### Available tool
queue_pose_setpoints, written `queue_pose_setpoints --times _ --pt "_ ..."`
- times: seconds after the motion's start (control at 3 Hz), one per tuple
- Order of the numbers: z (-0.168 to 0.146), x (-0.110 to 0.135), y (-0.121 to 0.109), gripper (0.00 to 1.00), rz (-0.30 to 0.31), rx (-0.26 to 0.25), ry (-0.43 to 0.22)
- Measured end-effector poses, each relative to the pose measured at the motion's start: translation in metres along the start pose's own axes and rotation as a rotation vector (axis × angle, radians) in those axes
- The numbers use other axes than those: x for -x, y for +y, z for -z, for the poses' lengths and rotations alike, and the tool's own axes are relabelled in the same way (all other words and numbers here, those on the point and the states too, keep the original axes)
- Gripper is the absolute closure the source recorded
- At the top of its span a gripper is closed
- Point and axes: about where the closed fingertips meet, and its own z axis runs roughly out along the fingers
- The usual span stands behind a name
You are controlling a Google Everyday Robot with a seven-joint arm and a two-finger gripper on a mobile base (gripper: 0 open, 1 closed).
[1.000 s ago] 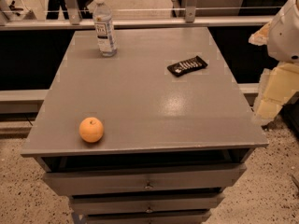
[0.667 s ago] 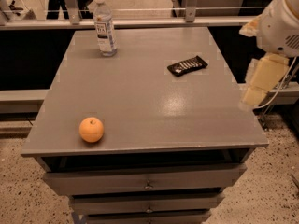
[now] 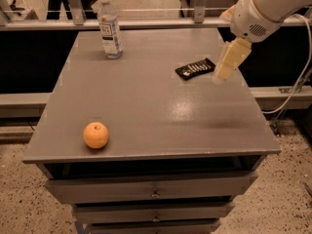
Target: Move rxbar chocolate near orange
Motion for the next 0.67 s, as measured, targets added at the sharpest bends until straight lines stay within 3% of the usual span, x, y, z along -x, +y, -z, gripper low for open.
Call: queue_pose_setpoints --times 0.33,0.67 --pt "-0.046 0.002 -0.040 0.00 -0.013 -0.008 -0.019" --pt "-0.100 -0.010 -0.069 0.00 -0.083 0.042 -0.032"
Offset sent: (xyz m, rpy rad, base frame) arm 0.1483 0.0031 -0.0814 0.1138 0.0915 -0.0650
